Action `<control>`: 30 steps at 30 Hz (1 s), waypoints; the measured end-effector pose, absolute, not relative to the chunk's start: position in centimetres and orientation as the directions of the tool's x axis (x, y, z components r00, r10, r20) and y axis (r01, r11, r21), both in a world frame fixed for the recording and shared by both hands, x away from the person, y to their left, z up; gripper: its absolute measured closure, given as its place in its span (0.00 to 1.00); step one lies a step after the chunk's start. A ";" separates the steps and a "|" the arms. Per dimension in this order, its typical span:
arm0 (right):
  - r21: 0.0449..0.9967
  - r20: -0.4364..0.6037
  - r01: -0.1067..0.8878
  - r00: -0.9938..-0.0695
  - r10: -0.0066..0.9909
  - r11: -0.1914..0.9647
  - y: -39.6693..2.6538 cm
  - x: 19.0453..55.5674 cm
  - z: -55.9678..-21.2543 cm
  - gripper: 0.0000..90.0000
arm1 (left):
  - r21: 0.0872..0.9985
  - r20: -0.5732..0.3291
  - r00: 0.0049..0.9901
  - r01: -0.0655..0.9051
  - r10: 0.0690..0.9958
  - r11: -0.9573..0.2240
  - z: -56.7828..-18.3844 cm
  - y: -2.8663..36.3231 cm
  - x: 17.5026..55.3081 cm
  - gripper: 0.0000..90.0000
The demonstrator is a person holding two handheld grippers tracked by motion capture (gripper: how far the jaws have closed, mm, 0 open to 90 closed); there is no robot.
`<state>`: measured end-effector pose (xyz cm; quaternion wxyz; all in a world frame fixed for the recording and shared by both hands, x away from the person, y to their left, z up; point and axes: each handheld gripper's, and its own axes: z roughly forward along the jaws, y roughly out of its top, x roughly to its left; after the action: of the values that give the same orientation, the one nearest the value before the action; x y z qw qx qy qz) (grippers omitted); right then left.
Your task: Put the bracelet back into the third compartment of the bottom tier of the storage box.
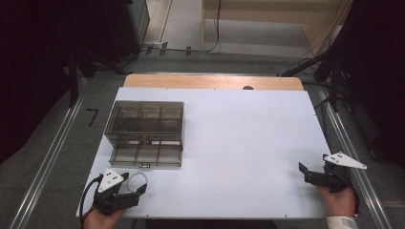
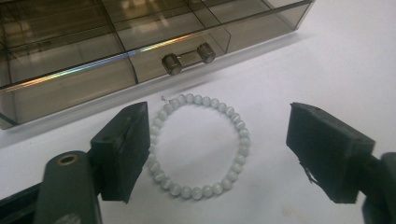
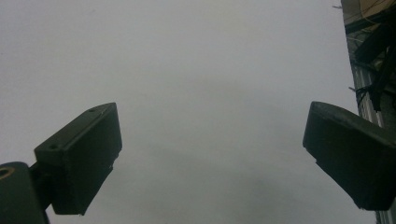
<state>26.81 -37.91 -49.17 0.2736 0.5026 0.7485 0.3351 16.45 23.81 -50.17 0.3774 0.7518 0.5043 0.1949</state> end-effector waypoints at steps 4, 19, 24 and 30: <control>0.776 -0.072 0.571 -0.343 0.937 0.269 -37.9 26.8 -49.2 0.04 | 0.758 -0.085 0.423 0.615 0.902 -0.218 -50.3 23.5 16.6 0.33; 0.775 -0.078 0.569 -0.343 0.936 0.273 -37.9 26.8 -49.2 0.04 | 0.717 -0.032 0.480 0.623 0.877 -0.315 -50.9 22.1 16.9 0.69; 0.777 -0.081 0.567 -0.343 0.936 0.275 -37.9 26.8 -49.1 0.04 | 0.717 -0.019 0.466 0.623 0.884 -0.313 -50.9 22.1 16.9 0.80; 0.775 -0.082 0.569 -0.341 0.936 0.275 -37.8 26.8 -49.2 0.04 | 0.711 0.000 0.484 0.615 0.875 -0.340 -50.9 21.6 16.8 0.95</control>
<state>26.81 -37.83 -49.17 0.2774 0.5025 0.7487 0.3315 16.75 21.64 -50.93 0.3319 0.7948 0.4689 0.1957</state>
